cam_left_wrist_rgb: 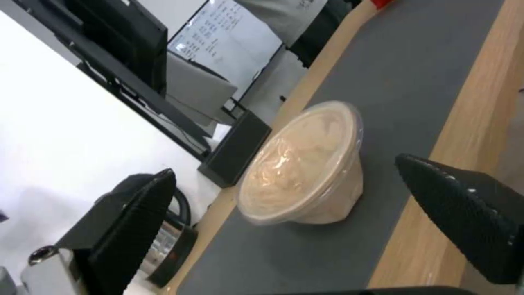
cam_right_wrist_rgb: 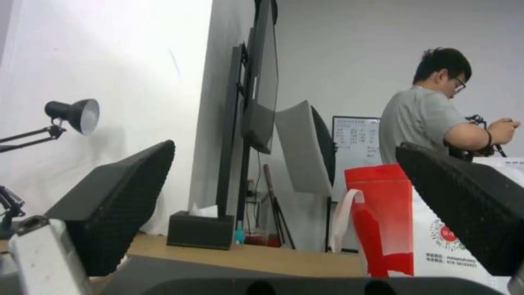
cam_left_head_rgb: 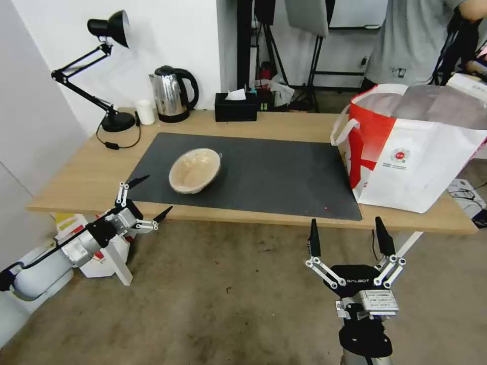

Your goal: Pick up the trash from the table and place it into the takeout bag.

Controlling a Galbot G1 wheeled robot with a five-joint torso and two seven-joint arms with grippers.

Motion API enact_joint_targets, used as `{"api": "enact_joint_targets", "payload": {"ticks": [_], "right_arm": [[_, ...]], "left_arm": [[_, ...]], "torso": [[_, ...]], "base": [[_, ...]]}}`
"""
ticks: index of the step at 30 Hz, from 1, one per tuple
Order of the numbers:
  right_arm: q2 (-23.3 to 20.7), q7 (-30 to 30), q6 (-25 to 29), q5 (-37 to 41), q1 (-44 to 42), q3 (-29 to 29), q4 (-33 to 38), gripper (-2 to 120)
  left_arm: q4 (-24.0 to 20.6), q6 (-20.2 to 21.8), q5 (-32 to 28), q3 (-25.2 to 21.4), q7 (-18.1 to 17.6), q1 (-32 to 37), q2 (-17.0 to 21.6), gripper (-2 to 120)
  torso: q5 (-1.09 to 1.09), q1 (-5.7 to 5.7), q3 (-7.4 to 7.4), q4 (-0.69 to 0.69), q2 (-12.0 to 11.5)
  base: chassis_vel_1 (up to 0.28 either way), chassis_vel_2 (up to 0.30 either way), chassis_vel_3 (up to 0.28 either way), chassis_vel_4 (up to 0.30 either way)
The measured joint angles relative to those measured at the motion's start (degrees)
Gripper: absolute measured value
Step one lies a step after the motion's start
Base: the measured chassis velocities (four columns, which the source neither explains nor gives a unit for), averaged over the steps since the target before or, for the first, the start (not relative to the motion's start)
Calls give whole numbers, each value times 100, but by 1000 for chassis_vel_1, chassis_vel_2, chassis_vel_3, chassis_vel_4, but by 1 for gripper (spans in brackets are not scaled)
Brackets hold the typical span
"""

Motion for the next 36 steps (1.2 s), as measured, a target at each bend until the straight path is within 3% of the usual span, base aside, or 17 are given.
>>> {"api": "enact_joint_targets", "payload": {"ticks": [10,22,36], "right_arm": [[0,0,0,0,0,0,0,100],[0,0,0,0,0,0,0,100],[0,0,0,0,0,0,0,100]], "left_arm": [[159,26,-78,-180,1,-42,42,100],[297,87,-221,166,88,-412,267,100],[88,88,-323,66,131,-291,433,100]], "torso": [[0,0,0,0,1],[0,0,0,0,1],[1,0,0,0,1]], "base": [[0,0,0,0],[0,0,0,0],[0,0,0,0]]}}
